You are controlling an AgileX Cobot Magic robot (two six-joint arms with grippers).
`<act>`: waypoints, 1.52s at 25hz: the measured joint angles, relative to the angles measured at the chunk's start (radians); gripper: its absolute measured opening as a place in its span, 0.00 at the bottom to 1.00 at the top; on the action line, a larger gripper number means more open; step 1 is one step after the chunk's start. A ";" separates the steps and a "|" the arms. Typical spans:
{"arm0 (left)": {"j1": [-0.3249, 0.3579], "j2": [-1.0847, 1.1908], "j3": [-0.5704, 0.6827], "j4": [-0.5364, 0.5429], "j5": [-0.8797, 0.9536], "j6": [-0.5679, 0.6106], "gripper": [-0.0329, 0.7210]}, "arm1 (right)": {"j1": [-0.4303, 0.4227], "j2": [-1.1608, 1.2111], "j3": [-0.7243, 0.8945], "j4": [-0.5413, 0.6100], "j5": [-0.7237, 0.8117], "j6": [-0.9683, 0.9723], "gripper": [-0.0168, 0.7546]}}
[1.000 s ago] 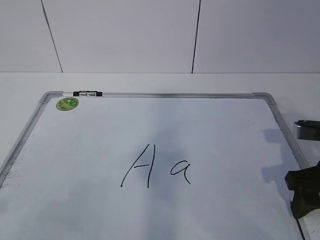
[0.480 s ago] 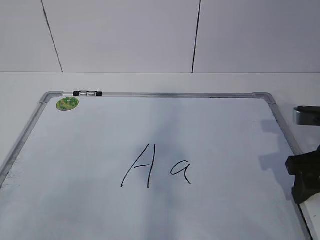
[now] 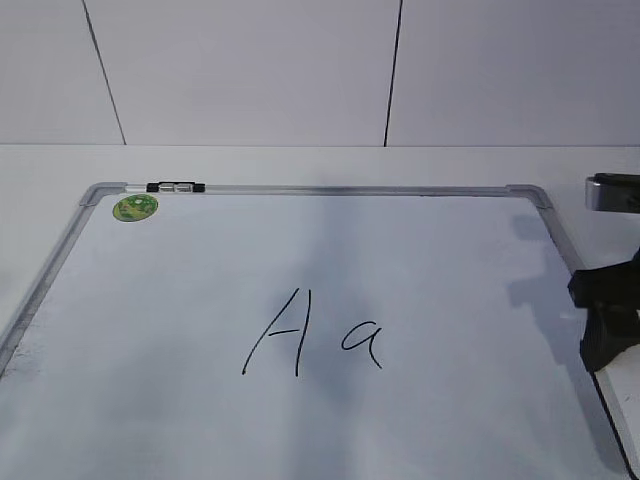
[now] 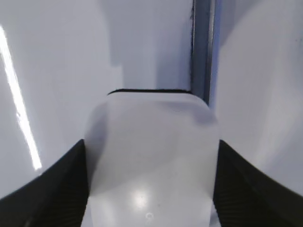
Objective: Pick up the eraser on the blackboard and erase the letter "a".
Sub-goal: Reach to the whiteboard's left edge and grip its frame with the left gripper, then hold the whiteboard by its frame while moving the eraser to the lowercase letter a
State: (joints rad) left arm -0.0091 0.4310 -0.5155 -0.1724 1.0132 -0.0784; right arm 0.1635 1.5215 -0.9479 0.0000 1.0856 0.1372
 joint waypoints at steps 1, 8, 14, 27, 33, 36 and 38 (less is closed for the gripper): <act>0.000 0.030 0.000 0.000 -0.014 0.000 0.40 | 0.000 0.000 -0.004 0.000 0.004 0.000 0.71; 0.000 0.322 -0.055 0.000 -0.066 0.000 0.40 | 0.000 0.000 -0.017 0.027 0.014 0.000 0.71; 0.000 0.576 -0.219 0.002 -0.073 -0.002 0.40 | 0.000 0.000 -0.017 0.060 0.018 -0.009 0.71; -0.024 1.045 -0.540 0.059 -0.063 -0.002 0.40 | 0.007 0.000 -0.084 0.067 0.110 -0.030 0.71; -0.036 1.155 -0.544 0.080 -0.088 -0.002 0.40 | 0.064 0.049 -0.176 0.064 0.119 -0.030 0.71; -0.036 1.188 -0.544 0.086 -0.117 -0.002 0.40 | 0.085 0.079 -0.202 0.060 0.122 -0.031 0.71; -0.036 1.204 -0.544 0.087 -0.143 -0.002 0.40 | 0.093 0.093 -0.215 0.059 0.122 -0.031 0.71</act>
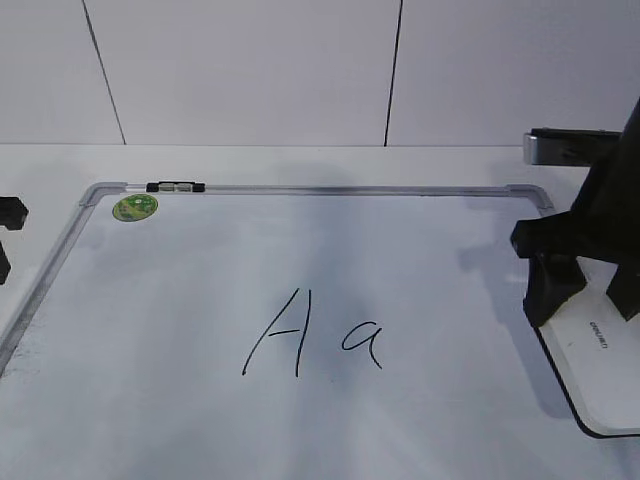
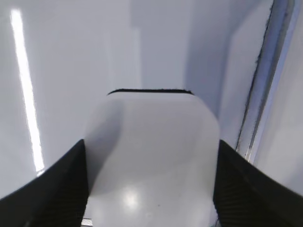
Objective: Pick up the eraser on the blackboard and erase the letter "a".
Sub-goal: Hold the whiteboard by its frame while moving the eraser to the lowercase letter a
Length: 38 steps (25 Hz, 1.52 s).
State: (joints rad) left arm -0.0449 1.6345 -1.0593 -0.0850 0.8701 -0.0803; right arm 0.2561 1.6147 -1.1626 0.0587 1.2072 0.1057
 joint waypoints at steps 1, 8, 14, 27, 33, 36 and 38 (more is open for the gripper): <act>0.000 0.010 0.000 0.000 -0.009 0.000 0.40 | 0.002 0.005 0.000 -0.002 0.000 0.000 0.71; 0.000 0.124 -0.002 0.000 -0.038 0.000 0.40 | 0.002 0.019 0.000 -0.004 0.000 0.000 0.71; 0.000 0.168 -0.020 0.000 -0.063 0.000 0.40 | 0.002 0.019 -0.002 -0.006 0.000 0.000 0.71; 0.000 0.206 -0.034 0.013 -0.088 0.000 0.40 | 0.002 0.019 -0.002 -0.006 0.006 0.000 0.71; 0.000 0.224 -0.037 0.015 -0.088 0.000 0.40 | 0.002 0.019 -0.002 -0.006 0.006 0.000 0.71; 0.000 0.225 -0.039 0.015 -0.088 0.000 0.40 | 0.002 0.019 -0.002 -0.007 0.006 0.000 0.71; 0.000 0.225 -0.039 0.015 -0.088 0.000 0.37 | 0.002 0.019 -0.002 -0.007 0.006 0.000 0.71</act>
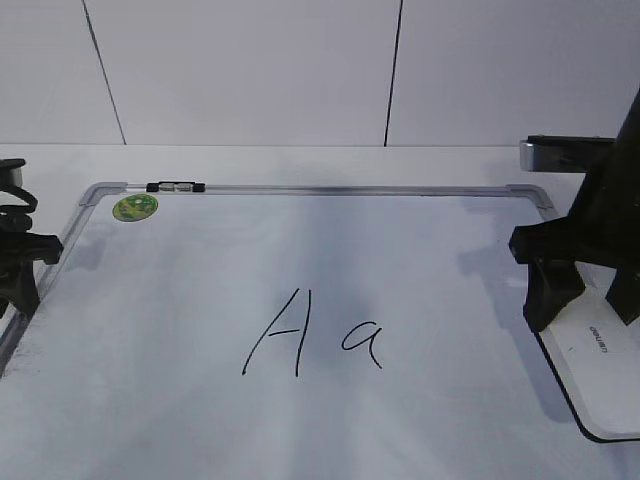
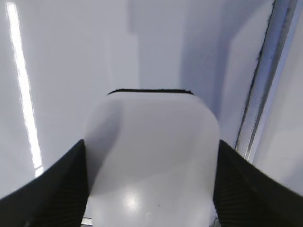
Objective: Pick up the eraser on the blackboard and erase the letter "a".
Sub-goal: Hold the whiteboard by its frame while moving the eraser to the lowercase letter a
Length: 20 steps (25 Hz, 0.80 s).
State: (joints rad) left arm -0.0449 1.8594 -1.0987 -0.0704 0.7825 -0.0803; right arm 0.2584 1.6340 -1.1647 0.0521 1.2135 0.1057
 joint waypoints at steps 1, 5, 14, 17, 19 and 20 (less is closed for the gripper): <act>0.000 0.000 0.000 0.000 0.000 0.000 0.36 | 0.000 0.000 0.000 0.000 0.000 0.000 0.71; 0.000 0.000 0.000 -0.004 0.000 0.000 0.26 | 0.000 0.000 0.000 0.000 0.000 0.000 0.71; -0.002 0.000 0.000 -0.019 -0.001 0.000 0.12 | 0.000 0.000 0.000 0.000 0.000 0.000 0.71; -0.002 0.000 0.000 -0.019 -0.001 0.000 0.10 | 0.000 0.000 0.000 0.000 0.000 0.000 0.71; -0.002 0.000 0.000 -0.019 -0.001 0.002 0.09 | 0.000 0.000 0.000 0.000 0.000 0.000 0.71; -0.002 0.000 0.000 -0.019 -0.001 0.002 0.09 | 0.000 0.000 0.000 0.000 0.000 0.000 0.71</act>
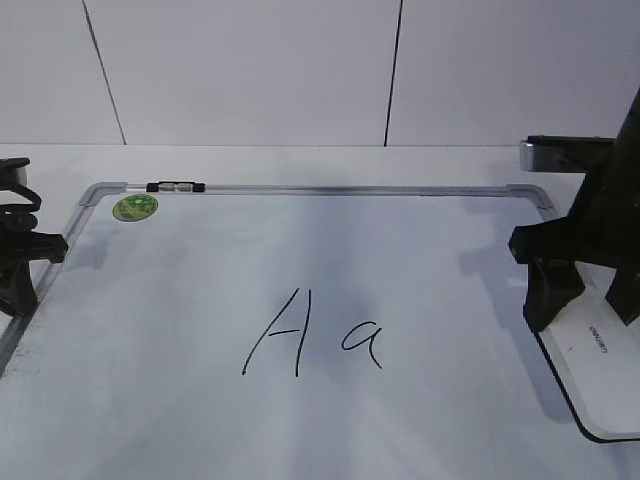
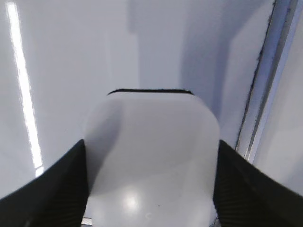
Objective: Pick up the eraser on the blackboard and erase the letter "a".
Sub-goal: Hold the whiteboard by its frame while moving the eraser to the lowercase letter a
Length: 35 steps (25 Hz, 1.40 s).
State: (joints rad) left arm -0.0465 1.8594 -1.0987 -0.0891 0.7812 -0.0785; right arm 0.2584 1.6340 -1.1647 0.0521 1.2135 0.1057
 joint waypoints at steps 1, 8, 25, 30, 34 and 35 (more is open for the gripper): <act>0.000 0.000 0.000 0.000 0.000 0.000 0.09 | 0.000 0.000 0.000 0.000 0.000 0.000 0.71; 0.000 0.000 0.000 0.000 0.000 0.000 0.09 | 0.000 0.000 0.000 0.000 0.000 0.000 0.71; 0.000 0.000 0.000 0.000 0.000 0.001 0.09 | 0.203 0.264 -0.331 -0.033 0.001 -0.012 0.71; 0.000 0.000 0.000 0.000 0.000 0.001 0.09 | 0.255 0.331 -0.352 -0.040 0.001 -0.012 0.71; 0.000 0.000 0.000 0.000 -0.001 0.001 0.09 | 0.275 0.360 -0.361 -0.038 -0.001 -0.012 0.71; 0.000 0.000 0.000 0.000 -0.001 0.001 0.09 | 0.275 0.369 -0.365 -0.038 -0.001 -0.012 0.71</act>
State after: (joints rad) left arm -0.0465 1.8594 -1.0987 -0.0891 0.7803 -0.0771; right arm 0.5331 2.0028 -1.5297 0.0137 1.2121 0.0940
